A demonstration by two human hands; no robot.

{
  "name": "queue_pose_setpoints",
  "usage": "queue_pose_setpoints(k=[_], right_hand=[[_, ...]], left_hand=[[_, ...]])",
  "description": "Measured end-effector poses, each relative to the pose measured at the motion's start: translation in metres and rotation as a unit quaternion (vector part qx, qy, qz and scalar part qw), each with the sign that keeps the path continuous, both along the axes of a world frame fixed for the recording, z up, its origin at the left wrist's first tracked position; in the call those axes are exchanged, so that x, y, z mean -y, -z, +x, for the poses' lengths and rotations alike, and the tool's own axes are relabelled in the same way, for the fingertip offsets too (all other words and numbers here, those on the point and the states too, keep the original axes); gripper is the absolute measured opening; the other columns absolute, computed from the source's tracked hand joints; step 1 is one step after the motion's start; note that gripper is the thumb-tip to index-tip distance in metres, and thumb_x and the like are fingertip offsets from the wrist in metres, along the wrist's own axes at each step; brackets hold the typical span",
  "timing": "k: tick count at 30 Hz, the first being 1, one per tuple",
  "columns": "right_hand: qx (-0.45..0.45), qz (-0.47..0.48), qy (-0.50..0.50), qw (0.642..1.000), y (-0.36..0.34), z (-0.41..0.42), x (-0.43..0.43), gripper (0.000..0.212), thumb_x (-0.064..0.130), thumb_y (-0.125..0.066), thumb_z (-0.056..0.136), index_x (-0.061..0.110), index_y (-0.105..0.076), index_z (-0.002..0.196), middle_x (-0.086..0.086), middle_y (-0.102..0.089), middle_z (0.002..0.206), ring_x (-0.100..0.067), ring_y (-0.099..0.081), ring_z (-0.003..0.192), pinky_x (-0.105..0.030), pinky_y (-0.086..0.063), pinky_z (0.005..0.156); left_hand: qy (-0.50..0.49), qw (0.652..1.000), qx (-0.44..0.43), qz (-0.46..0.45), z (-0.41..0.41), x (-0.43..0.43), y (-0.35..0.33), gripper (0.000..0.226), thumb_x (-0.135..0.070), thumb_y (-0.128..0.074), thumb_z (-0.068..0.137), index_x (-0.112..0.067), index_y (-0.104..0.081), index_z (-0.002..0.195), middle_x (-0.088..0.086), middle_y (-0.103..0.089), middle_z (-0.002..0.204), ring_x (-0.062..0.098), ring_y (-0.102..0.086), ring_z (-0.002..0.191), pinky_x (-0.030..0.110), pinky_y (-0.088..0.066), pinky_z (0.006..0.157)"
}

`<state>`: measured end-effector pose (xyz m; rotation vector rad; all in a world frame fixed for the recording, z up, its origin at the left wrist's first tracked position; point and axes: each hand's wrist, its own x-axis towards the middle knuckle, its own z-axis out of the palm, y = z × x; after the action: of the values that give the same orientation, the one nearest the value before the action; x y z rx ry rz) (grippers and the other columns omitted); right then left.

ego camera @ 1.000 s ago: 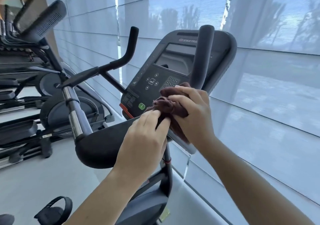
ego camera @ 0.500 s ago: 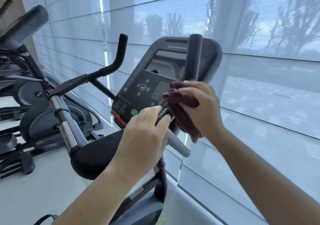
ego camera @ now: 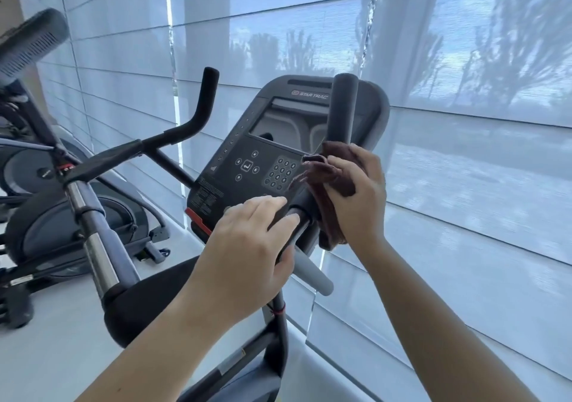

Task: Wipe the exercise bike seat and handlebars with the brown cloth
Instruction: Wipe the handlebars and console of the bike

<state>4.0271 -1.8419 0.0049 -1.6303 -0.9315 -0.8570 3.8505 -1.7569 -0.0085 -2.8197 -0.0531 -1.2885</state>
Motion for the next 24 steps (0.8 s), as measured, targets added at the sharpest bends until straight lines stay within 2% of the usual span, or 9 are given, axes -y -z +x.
queue_pose_setpoints(k=[4,6,9,13,17,21,24], right_hand=[[-0.001,0.050,-0.006,0.999,-0.046,0.018,-0.009,0.028,0.009,-0.072,0.075,0.009,-0.069,0.103,-0.014,-0.052,0.122,-0.028,-0.048,0.114,-0.043,-0.039,0.101],[-0.003,0.056,-0.003,0.998,-0.060,0.024,-0.016,0.029,0.013,-0.071,0.076,0.012,-0.068,0.105,-0.011,-0.051,0.125,-0.026,-0.047,0.116,-0.041,-0.038,0.102],[0.007,0.051,-0.007,0.999,-0.038,0.019,-0.013,0.034,0.012,-0.073,0.074,0.012,-0.067,0.108,-0.011,-0.049,0.129,-0.024,-0.046,0.120,-0.036,-0.037,0.104],[-0.018,0.050,-0.043,0.998,0.009,0.006,-0.004,0.036,0.007,-0.074,0.074,0.009,-0.066,0.109,-0.013,-0.050,0.126,-0.021,-0.047,0.121,-0.028,-0.036,0.105],[-0.032,0.063,-0.028,0.997,-0.037,0.023,-0.009,0.033,0.009,-0.072,0.075,0.011,-0.067,0.107,-0.012,-0.051,0.125,-0.015,-0.046,0.116,-0.006,-0.026,0.100],[-0.008,0.076,-0.012,0.997,-0.077,0.035,-0.018,0.030,0.015,-0.071,0.077,0.015,-0.067,0.107,-0.008,-0.051,0.127,-0.014,-0.047,0.118,-0.012,-0.031,0.100],[-0.005,0.066,-0.044,0.997,-0.049,0.026,-0.014,0.037,0.017,-0.073,0.076,0.012,-0.065,0.111,-0.012,-0.048,0.131,-0.016,-0.045,0.122,-0.013,-0.030,0.102]], left_hand=[[0.007,1.000,-0.001,-0.005,0.000,0.000,0.000,0.033,-0.021,-0.045,0.080,-0.006,-0.067,0.099,0.013,-0.064,0.107,0.031,-0.060,0.101,0.040,-0.049,0.083],[0.010,1.000,-0.003,-0.004,0.000,-0.001,0.000,0.032,-0.021,-0.045,0.080,-0.006,-0.067,0.098,0.013,-0.065,0.106,0.031,-0.061,0.099,0.040,-0.049,0.083],[0.009,1.000,-0.005,0.000,0.000,0.000,0.000,0.032,-0.020,-0.045,0.080,-0.005,-0.067,0.098,0.013,-0.065,0.106,0.030,-0.061,0.099,0.039,-0.048,0.084],[0.000,1.000,-0.019,0.001,0.000,0.004,-0.001,0.033,-0.020,-0.044,0.081,-0.005,-0.067,0.098,0.014,-0.065,0.105,0.030,-0.061,0.098,0.039,-0.049,0.084],[0.000,1.000,-0.030,-0.003,0.000,0.004,-0.002,0.034,-0.022,-0.043,0.080,-0.006,-0.067,0.098,0.012,-0.065,0.106,0.029,-0.061,0.098,0.037,-0.048,0.083],[-0.007,1.000,-0.028,-0.011,0.001,0.002,-0.001,0.034,-0.022,-0.043,0.080,-0.006,-0.067,0.099,0.013,-0.065,0.107,0.029,-0.061,0.098,0.038,-0.048,0.084],[-0.012,1.000,-0.025,-0.014,0.001,0.002,0.000,0.035,-0.023,-0.043,0.080,-0.006,-0.066,0.101,0.013,-0.065,0.107,0.028,-0.061,0.098,0.039,-0.049,0.084]])
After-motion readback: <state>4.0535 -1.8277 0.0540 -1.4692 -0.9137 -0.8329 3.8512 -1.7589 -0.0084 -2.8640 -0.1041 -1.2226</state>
